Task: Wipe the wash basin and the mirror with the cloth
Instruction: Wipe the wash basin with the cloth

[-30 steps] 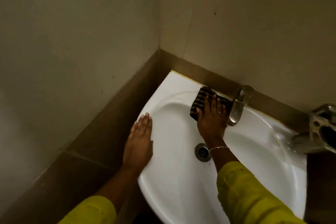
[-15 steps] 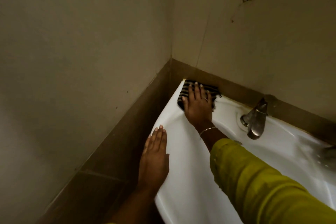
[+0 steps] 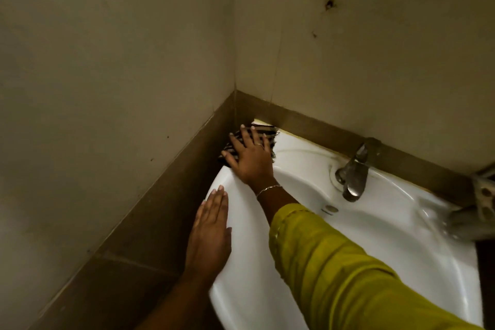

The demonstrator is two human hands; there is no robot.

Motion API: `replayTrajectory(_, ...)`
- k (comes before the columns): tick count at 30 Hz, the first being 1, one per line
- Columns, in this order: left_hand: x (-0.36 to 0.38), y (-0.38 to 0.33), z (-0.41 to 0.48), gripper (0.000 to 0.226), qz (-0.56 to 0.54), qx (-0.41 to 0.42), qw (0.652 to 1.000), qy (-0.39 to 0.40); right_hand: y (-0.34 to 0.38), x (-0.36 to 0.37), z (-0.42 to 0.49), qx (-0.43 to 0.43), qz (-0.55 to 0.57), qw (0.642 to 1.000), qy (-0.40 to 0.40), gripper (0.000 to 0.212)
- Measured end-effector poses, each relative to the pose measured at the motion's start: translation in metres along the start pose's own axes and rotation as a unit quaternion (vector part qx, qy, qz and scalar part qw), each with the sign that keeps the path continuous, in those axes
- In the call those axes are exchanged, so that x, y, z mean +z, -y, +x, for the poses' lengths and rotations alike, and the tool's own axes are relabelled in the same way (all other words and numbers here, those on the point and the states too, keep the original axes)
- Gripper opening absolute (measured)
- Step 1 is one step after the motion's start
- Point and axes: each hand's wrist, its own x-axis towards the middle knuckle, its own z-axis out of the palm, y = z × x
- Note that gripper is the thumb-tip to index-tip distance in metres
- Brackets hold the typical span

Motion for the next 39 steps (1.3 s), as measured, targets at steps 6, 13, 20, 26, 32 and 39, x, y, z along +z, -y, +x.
replayTrajectory(6,-0.001,0.004,-0.004,0.071,-0.018,-0.002,1.0,-0.015,-0.04,-0.011,-0.04,0.086,-0.045,0.995,-0.018,0.062)
replayTrajectory(13,-0.005,0.003,-0.002,0.078,-0.078,0.026,0.997,-0.003,-0.082,-0.024,-0.109,0.201,-0.131,0.968,-0.071,0.053)
replayTrajectory(20,0.001,0.003,-0.001,0.078,-0.083,0.024,0.996,-0.01,-0.068,-0.014,-0.113,0.26,-0.148,0.95,-0.092,0.048)
replayTrajectory(26,0.002,0.001,-0.003,0.093,-0.072,0.003,0.997,0.011,-0.043,-0.011,-0.065,0.237,-0.105,0.963,-0.072,0.057)
replayTrajectory(32,0.001,0.001,-0.003,0.069,-0.088,-0.012,0.996,-0.011,0.0,0.002,-0.029,0.124,-0.05,0.991,-0.028,0.054)
replayTrajectory(39,0.0,-0.001,-0.005,0.065,-0.122,-0.052,0.991,-0.023,-0.001,-0.007,-0.036,-0.016,0.123,0.992,0.001,0.066)
